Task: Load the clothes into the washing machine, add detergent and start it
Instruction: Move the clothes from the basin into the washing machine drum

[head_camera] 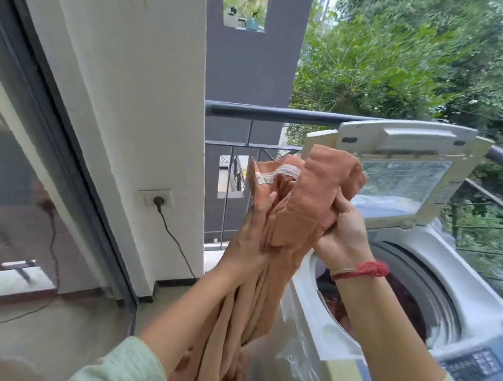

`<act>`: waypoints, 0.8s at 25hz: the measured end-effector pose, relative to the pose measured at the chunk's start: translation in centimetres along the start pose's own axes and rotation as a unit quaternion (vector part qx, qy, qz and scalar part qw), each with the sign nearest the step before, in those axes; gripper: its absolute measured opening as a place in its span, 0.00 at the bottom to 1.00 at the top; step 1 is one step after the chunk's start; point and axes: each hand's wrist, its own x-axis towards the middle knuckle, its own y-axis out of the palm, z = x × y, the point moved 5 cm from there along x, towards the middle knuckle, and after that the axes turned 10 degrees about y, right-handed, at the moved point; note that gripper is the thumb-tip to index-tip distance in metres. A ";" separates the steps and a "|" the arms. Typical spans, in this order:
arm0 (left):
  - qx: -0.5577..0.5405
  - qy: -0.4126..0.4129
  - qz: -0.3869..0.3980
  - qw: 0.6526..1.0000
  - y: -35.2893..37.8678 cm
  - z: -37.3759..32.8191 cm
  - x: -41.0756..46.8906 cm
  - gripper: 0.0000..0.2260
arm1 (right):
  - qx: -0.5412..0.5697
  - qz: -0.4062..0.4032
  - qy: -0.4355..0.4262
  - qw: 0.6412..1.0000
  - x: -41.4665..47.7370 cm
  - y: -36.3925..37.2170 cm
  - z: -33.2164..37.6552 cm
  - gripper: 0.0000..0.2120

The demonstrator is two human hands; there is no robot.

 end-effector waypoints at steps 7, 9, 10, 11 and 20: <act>-0.018 0.132 0.018 0.991 12.4 -7.4 13.0 0.38 | -0.070 -0.118 -0.163 0.977 -3.2 -10.3 17.4 0.17; -0.038 0.102 0.079 0.991 17.1 -8.5 16.2 0.36 | -0.069 -0.155 -0.171 0.970 -3.3 -14.8 21.9 0.17; -0.053 0.095 0.123 0.986 19.5 -8.6 17.2 0.37 | -0.064 -0.168 -0.170 0.969 -3.1 -17.2 23.7 0.17; -0.071 0.095 0.172 0.978 22.3 -8.5 18.1 0.40 | -0.059 -0.177 -0.166 0.968 -2.7 -19.5 25.4 0.17; -0.042 -0.127 0.377 0.917 33.8 1.2 12.6 0.36 | -0.086 -0.313 -0.016 0.946 4.7 -36.2 24.3 0.03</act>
